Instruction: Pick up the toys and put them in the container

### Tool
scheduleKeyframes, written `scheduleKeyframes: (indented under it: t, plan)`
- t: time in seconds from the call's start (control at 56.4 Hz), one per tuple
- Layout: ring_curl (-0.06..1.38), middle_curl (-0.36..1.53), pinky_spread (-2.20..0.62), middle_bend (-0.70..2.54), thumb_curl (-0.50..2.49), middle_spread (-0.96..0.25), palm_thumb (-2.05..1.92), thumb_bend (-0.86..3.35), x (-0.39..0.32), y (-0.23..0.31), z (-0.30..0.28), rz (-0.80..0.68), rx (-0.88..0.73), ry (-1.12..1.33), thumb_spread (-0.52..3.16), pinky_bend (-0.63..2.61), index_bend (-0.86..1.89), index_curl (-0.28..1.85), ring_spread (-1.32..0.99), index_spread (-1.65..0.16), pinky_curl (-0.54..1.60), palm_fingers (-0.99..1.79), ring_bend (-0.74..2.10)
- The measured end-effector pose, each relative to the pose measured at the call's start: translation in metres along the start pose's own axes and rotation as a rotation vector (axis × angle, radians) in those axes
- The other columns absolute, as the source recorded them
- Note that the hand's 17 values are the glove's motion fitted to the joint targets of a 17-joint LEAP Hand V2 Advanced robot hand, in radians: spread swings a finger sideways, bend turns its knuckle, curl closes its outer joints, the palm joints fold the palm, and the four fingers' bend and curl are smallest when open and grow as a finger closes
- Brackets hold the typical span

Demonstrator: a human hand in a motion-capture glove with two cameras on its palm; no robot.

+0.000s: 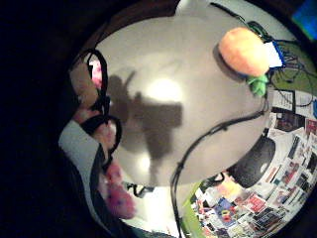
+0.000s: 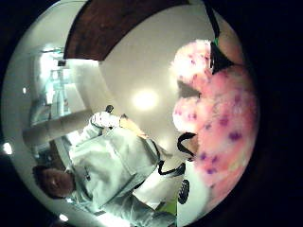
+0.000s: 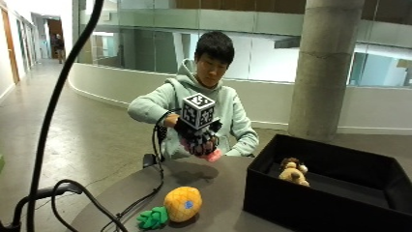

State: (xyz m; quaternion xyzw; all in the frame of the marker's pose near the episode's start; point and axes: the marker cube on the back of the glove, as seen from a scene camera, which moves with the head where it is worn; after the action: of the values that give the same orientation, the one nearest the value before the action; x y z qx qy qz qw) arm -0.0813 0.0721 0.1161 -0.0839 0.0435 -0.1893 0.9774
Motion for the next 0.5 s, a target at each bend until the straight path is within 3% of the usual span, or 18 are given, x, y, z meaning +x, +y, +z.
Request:
scheduleKeyframes:
  t: [0.089,0.177,0.354,0.496]
  plan:
    - [0.52,0.36,-0.42,0.52,0.84,-0.28,0.73,0.18,-0.032,0.012,-0.028,-0.011,-0.007,0.023,0.70,1.17,0.24,0.44,-0.33,-0.35,0.50,0.87,1.06]
    - [0.54,0.38,-0.43,0.54,0.88,-0.30,0.73,0.17,-0.040,-0.010,-0.079,-0.041,0.045,0.030,0.63,1.18,0.25,0.47,-0.34,-0.36,0.51,0.88,1.07]
    - [0.56,0.45,-0.43,0.59,0.95,-0.32,0.73,0.15,-0.089,-0.049,-0.168,-0.131,0.306,0.074,0.52,1.18,0.30,0.55,-0.35,-0.37,0.52,0.92,1.08]
    - [0.59,0.50,-0.43,0.60,1.00,-0.33,0.72,0.14,-0.103,-0.103,-0.203,-0.169,0.478,0.110,0.45,1.20,0.32,0.62,-0.34,-0.38,0.53,0.88,1.09]
